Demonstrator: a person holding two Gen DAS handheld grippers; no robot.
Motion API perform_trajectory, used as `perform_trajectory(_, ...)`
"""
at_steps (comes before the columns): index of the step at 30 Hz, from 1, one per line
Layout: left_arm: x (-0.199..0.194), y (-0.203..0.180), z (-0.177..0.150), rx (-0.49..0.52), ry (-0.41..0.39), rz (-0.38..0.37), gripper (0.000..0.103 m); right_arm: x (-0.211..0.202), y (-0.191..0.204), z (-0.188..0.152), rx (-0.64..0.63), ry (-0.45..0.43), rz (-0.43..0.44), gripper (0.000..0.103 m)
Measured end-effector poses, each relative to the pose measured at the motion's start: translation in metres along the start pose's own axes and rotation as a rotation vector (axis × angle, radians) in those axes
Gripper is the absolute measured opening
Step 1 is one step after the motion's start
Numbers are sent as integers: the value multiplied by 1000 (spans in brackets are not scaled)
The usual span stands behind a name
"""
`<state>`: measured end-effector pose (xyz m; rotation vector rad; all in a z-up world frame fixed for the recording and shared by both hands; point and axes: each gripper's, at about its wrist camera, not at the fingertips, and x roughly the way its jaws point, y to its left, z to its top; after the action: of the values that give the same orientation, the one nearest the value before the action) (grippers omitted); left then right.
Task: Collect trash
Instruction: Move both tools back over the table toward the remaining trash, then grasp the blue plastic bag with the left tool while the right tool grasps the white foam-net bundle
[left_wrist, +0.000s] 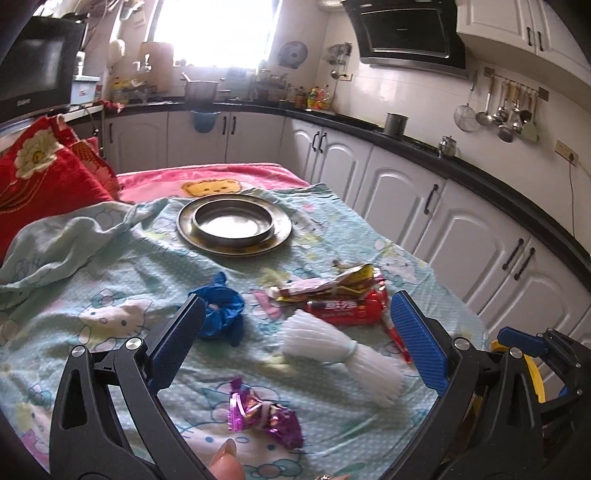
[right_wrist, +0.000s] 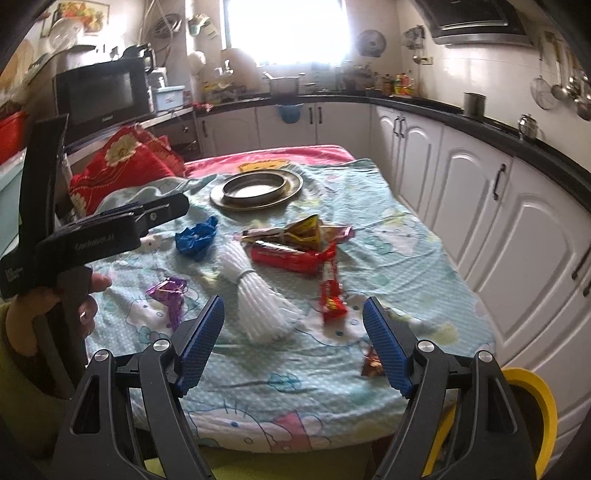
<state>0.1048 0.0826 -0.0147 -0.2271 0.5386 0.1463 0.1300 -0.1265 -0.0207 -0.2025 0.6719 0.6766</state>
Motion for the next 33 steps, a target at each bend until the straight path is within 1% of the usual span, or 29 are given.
perform_trajectory(7,13,29,-3,-41,25,40,92,33,11,3,-37,53,25,75)
perform_trajectory(10,22,44,-5,-68,49,54,92,48,14,5,-50,76,34,75)
perform_trajectory(17,45,70,-9,-91,89,100,92,84,22,3,-79,138,45,75)
perform_trajectory(23,69,84,-13,-116,147,106,92,104,29,-3,-84,182,51,75)
perform_trajectory(26,78,87,-17,-129,170,96,87,109,29,-7,-78,198,52,73)
perform_trajectory(27,81,87,-19,-135,178,93,84,111,28,-8,-77,204,54,69)
perform_trajectory(28,83,88,-21,-137,183,92,82,113,28,-10,-76,216,57,67)
perform_trajectory(30,85,88,-22,-140,194,87,76,115,27,-14,-71,232,59,61)
perform_trajectory(31,86,88,-23,-140,198,85,75,116,27,-15,-66,239,59,61)
perform_trajectory(33,87,88,-24,-143,198,83,69,117,26,-17,-55,244,58,60)
